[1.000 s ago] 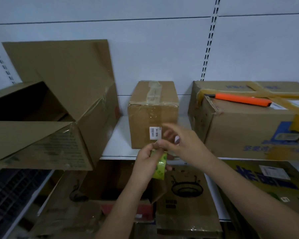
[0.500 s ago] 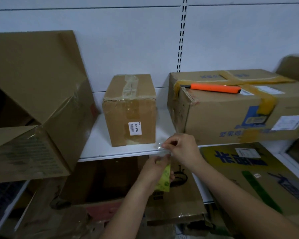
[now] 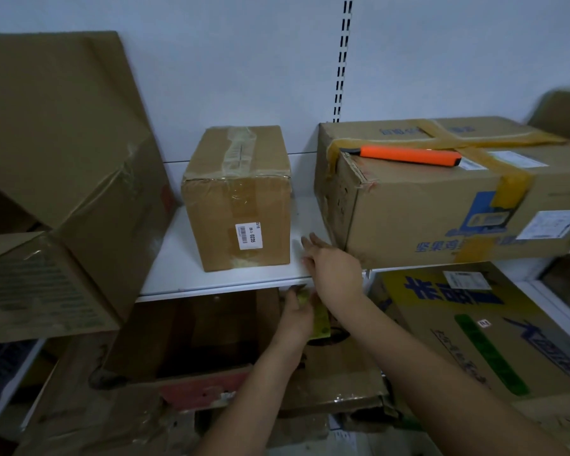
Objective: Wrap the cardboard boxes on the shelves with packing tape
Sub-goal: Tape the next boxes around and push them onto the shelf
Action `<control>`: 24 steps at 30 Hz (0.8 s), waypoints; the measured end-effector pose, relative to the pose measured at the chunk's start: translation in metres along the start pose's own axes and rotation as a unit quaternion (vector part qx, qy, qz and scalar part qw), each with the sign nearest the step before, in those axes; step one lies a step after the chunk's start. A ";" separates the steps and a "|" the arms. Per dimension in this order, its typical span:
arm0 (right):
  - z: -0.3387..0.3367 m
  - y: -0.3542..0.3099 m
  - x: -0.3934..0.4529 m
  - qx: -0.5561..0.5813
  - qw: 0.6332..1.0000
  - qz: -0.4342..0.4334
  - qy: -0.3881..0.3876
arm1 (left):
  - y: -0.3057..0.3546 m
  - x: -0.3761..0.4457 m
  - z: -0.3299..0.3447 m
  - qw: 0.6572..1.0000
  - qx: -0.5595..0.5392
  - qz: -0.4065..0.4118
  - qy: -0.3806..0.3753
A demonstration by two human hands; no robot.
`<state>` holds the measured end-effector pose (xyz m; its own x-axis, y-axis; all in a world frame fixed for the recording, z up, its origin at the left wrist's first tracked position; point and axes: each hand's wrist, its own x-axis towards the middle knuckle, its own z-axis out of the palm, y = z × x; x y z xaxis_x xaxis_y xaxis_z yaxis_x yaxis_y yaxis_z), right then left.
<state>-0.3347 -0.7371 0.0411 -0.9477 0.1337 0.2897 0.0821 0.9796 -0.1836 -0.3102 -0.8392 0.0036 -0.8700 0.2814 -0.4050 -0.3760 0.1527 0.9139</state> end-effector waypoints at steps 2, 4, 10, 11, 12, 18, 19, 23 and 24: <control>0.002 -0.002 0.005 -0.043 0.999 0.004 -0.002 | -0.002 0.002 -0.004 0.999 -0.028 -0.016 -0.010; 0.002 -0.004 0.005 -0.071 0.997 0.007 0.002 | 0.001 0.007 -0.009 0.995 -0.088 -0.049 0.001; 0.003 -0.004 0.003 -0.083 0.996 -0.013 0.015 | 0.027 0.016 -0.028 0.985 -0.129 -0.111 0.019; 0.003 -0.003 0.003 -0.072 0.997 -0.022 0.017 | 0.029 0.014 -0.034 0.983 -0.143 -0.114 0.014; 0.002 -0.002 0.001 -0.047 0.998 -0.024 0.017 | 0.030 0.010 -0.042 0.982 -0.147 -0.118 0.012; -0.032 -0.018 -0.019 0.208 0.962 -0.003 0.177 | 0.040 -0.032 -0.101 0.986 0.117 -0.015 0.114; -0.043 -0.024 -0.019 0.224 0.948 -0.013 0.225 | 0.050 -0.043 -0.108 0.975 0.148 0.059 0.155; -0.095 -0.035 -0.008 0.204 0.909 -0.073 0.357 | 0.107 -0.078 -0.125 0.829 0.257 0.360 0.342; -0.107 -0.032 -0.004 0.192 0.902 -0.085 0.376 | 0.120 -0.077 -0.129 0.788 0.285 0.407 0.364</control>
<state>-0.3006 -0.7527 0.1464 -0.4468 0.1928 0.8736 -0.2941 0.8906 -0.3469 -0.3295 -0.9648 0.1479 -0.7792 -0.0809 0.6215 0.4245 0.6615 0.6183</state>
